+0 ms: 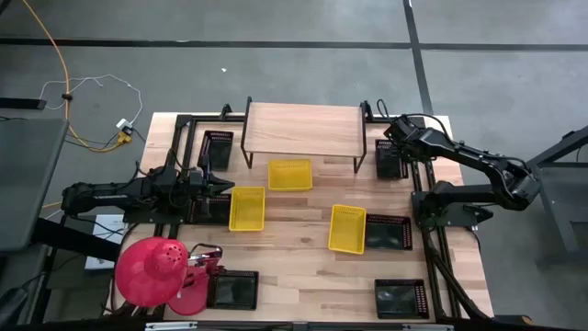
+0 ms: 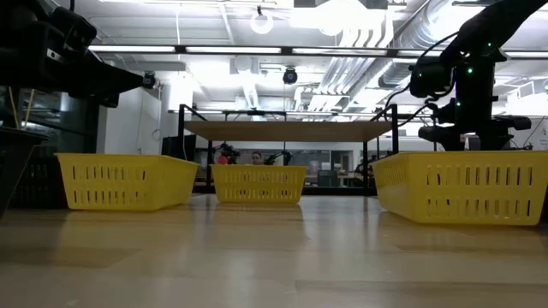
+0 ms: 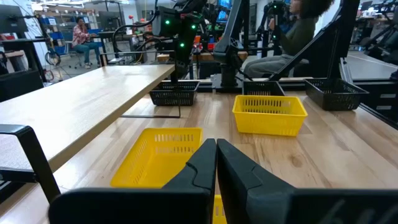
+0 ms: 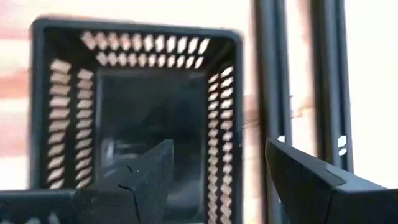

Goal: Stack baskets on shelf by color
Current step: Put the black bin on the shelf

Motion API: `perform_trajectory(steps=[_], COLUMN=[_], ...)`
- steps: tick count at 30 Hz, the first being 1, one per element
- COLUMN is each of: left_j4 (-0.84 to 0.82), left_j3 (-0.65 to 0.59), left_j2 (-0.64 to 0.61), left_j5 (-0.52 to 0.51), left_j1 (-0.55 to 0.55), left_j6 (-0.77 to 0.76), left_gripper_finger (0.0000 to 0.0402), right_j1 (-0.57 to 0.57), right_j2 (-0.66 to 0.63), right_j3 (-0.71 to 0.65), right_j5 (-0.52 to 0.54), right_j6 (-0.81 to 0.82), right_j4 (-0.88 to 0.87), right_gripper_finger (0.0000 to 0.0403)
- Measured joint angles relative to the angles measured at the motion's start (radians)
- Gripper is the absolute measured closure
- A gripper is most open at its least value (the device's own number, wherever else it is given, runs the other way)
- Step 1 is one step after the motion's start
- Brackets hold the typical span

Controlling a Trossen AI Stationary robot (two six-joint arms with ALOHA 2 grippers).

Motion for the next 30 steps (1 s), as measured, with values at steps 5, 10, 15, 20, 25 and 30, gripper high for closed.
perform_trajectory(steps=[5, 10, 15, 20, 25, 30], left_j4=[0.0, 0.0, 0.0, 0.0, 0.0, 0.0], left_j3=[0.0, 0.0, 0.0, 0.0, 0.0, 0.0], left_j2=[0.0, 0.0, 0.0, 0.0, 0.0, 0.0], left_j5=[0.0, 0.0, 0.0, 0.0, 0.0, 0.0], left_j1=[0.0, 0.0, 0.0, 0.0, 0.0, 0.0], left_j6=[0.0, 0.0, 0.0, 0.0, 0.0, 0.0], left_gripper_finger=[0.0398, 0.0398, 0.0398, 0.0398, 0.0398, 0.0398], right_j1=[-0.021, -0.021, -0.021, -0.023, -0.029, -0.028], right_j2=[0.0, 0.0, 0.0, 0.0, -0.001, -0.003], right_j3=[-0.001, -0.001, -0.007, -0.077, -0.098, -0.072], right_j5=[0.003, -0.009, -0.003, -0.017, -0.018, -0.018], right_j6=[-0.016, -0.016, -0.008, -0.005, -0.011, -0.024], right_j4=[0.003, 0.003, 0.01, 0.053, 0.09, 0.088], right_gripper_finger=[0.0181, 0.0236, 0.0283, 0.0305, 0.0309, 0.0316])
